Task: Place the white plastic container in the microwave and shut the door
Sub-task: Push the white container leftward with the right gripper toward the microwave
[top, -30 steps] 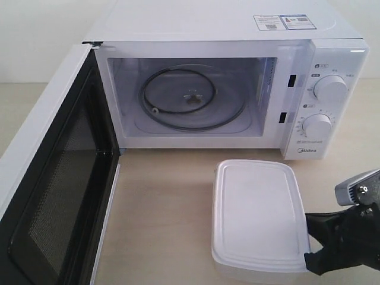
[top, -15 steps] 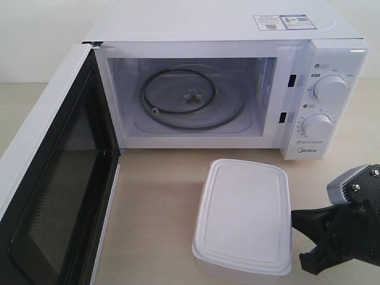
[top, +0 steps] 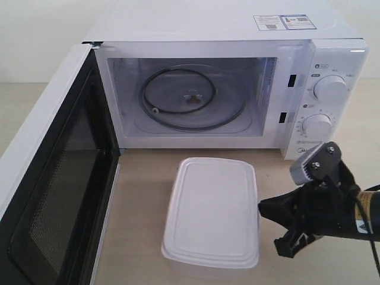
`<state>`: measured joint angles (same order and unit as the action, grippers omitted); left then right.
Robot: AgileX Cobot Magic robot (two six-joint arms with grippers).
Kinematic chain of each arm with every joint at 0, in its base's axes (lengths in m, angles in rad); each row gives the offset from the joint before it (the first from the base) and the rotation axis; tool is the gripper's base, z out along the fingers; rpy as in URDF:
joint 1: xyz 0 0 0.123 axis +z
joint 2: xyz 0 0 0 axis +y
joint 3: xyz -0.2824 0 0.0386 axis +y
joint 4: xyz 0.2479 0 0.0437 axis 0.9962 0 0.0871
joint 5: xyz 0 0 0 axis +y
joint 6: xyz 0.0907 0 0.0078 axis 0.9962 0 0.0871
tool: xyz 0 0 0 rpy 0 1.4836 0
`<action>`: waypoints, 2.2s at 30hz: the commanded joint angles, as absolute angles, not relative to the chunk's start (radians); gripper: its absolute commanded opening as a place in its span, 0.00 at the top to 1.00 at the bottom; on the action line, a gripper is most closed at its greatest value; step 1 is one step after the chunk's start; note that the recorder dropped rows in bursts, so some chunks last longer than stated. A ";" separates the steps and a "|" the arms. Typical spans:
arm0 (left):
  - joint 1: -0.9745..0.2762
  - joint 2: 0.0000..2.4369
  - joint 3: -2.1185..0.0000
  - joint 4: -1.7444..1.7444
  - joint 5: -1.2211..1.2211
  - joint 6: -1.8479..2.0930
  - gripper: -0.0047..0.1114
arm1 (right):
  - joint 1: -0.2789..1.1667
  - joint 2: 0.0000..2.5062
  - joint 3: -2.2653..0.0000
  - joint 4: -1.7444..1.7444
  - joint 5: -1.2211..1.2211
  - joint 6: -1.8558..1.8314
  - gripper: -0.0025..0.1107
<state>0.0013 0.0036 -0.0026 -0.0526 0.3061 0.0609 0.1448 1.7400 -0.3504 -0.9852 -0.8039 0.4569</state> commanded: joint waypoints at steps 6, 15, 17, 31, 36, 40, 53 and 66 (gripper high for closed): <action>0.006 0.000 0.000 -0.053 0.306 0.062 0.92 | 0.364 1.742 -0.409 -0.696 -0.761 0.403 0.98; 0.006 0.000 0.000 -0.053 0.306 0.062 0.92 | 0.462 1.799 -0.409 -0.573 -0.886 0.384 0.98; 0.006 0.000 0.000 -0.053 0.306 0.062 0.92 | 0.478 1.812 -0.409 -0.533 -0.915 0.370 0.98; 0.006 0.000 0.000 -0.053 0.306 0.062 0.92 | 0.498 1.805 -0.387 -0.385 -0.895 0.319 0.98; 0.006 0.000 0.000 -0.053 0.306 0.062 0.92 | 0.498 1.779 -0.266 -0.194 -1.093 0.285 0.98; 0.006 0.000 0.000 -0.053 0.306 0.062 0.92 | 0.498 1.777 -0.171 -0.172 -1.221 0.375 0.98; 0.006 0.000 0.000 -0.053 0.306 0.062 0.92 | 0.498 1.777 -0.164 -0.302 -1.221 0.920 0.98; 0.006 0.000 0.000 -0.053 0.306 0.062 0.92 | 0.498 1.777 -0.313 -0.640 -0.935 1.442 0.98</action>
<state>0.0013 0.0036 -0.0026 -0.0526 0.3061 0.0609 0.4981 1.7890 -0.2606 -0.5043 -1.0465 1.3178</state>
